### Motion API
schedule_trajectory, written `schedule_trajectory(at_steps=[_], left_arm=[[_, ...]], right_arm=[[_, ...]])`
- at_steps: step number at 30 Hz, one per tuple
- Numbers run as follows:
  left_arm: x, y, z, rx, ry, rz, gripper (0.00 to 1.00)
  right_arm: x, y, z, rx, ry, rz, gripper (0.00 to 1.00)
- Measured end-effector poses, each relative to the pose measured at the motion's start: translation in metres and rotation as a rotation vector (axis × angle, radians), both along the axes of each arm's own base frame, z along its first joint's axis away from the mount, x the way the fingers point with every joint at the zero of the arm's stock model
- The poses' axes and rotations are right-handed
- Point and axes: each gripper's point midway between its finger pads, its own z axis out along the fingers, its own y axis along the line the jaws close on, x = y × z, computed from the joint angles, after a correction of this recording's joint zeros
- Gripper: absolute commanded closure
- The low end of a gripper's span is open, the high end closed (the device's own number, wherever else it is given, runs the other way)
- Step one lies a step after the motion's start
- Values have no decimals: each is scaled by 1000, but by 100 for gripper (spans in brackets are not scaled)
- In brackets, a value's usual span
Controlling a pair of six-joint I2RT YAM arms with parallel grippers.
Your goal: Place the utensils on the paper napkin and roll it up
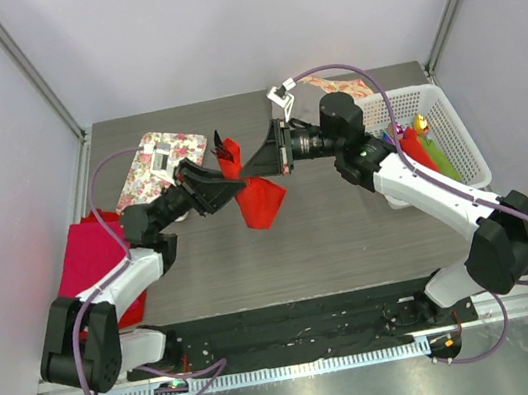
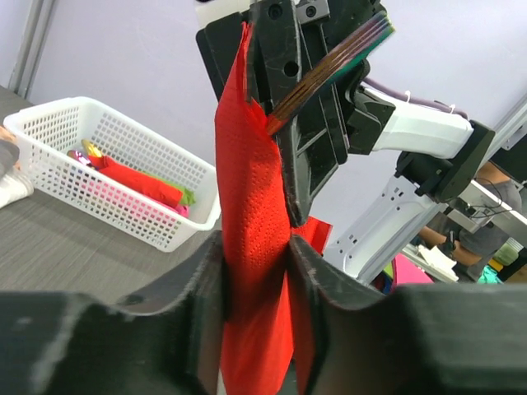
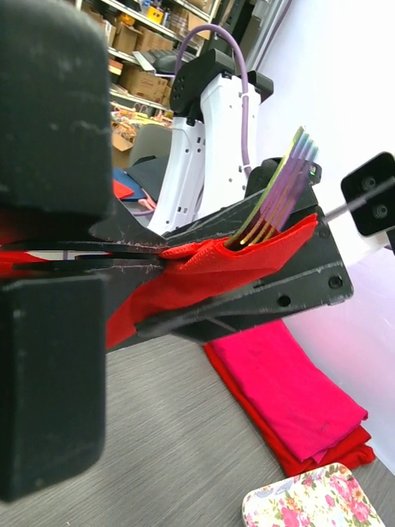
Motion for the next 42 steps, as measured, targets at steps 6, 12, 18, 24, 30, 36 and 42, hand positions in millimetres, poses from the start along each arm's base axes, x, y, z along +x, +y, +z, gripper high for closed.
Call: schedule_trajectory(at_steps=[6,12,18,24,30,36,42], left_arm=[[-4,-1,3,0,-10,-18,94],[-4,-1,4,-2,2,-21,100],[6,2,0,-9,40,7,100],[24,13,5,-50,71,83,100],[40,17,14,-85,89,124,100],[43,20,19,-106,103,135,100],[45,21,20,-118,131,129,100]], right_arm=[[3,0,0,-2,-3,-16,99],[5,0,-2,-9,-6,-27,79],[14,-9,2,-10,-14,-82,26],[25,-33,7,-52,-49,-195,19],[26,-42,-13,-144,-43,-235,31],[30,-48,-32,-221,-41,-265,95],[40,-52,-41,-255,-50,-310,99]])
